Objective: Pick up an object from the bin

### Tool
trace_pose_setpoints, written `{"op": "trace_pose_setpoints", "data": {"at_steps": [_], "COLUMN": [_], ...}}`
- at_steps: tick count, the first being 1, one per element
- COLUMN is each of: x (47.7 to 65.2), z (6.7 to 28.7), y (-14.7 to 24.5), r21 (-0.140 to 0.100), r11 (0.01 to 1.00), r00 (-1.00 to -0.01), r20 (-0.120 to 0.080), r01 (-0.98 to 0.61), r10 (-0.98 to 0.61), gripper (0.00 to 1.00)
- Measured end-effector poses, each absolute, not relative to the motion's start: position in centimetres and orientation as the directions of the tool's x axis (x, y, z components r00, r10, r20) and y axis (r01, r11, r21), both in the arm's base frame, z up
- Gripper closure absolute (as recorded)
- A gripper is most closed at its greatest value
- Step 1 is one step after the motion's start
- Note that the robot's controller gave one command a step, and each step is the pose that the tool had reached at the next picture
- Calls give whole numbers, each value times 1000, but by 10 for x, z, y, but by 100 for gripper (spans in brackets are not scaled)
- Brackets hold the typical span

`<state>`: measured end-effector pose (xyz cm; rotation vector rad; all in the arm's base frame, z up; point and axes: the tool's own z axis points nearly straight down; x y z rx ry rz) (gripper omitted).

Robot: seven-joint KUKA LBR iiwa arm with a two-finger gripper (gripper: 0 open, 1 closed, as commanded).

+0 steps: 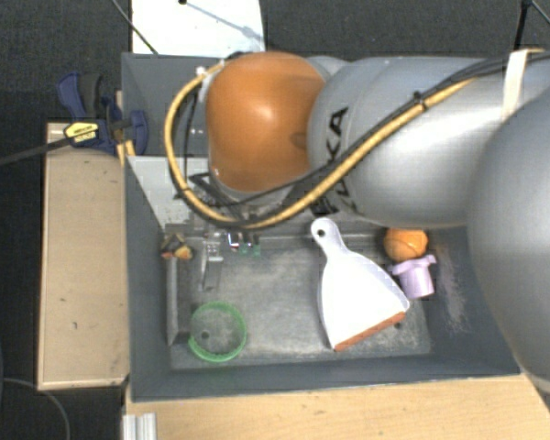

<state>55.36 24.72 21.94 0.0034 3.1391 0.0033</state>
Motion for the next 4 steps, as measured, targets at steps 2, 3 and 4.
{"op": "trace_pose_setpoints", "data": {"at_steps": [2,3,4], "x": [510,494,490], "z": [120,143,97], "y": [207,211,210], "r21": [0,1,6], "r11": [993,972,908], "r00": [-993,-972,-908], "r20": [1,0,-6], "r01": [115,236,419], "r10": [115,236,419], "gripper": [0,0,0]}}
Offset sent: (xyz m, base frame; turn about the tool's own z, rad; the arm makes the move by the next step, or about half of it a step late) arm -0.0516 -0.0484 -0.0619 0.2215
